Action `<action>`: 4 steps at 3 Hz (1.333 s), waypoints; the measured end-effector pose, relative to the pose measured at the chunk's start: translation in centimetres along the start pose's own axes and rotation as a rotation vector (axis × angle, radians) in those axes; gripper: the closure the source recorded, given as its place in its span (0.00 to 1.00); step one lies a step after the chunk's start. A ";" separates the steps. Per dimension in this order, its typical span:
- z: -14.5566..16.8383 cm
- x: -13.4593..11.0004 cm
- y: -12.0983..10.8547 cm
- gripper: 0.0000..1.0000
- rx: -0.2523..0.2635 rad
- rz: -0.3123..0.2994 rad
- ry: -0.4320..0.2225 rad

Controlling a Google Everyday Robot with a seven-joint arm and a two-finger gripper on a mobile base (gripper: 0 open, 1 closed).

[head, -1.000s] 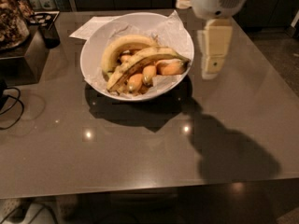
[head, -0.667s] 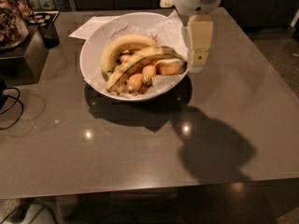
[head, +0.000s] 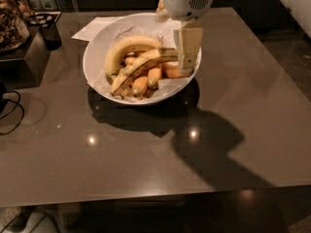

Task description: Pick banana from white bowl

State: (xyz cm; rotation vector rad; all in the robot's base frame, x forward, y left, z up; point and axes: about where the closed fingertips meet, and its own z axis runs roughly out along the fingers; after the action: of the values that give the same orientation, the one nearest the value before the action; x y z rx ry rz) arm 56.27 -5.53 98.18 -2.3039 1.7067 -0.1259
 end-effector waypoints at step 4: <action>3.0 -1.2 -2.3 0.38 -0.066 -0.041 -0.020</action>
Offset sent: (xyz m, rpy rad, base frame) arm 0.0049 0.0093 -0.0218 -0.0623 0.1208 0.0552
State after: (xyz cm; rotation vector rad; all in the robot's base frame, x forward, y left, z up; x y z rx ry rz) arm 58.68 -3.24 96.04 -2.3799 1.6791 -0.0546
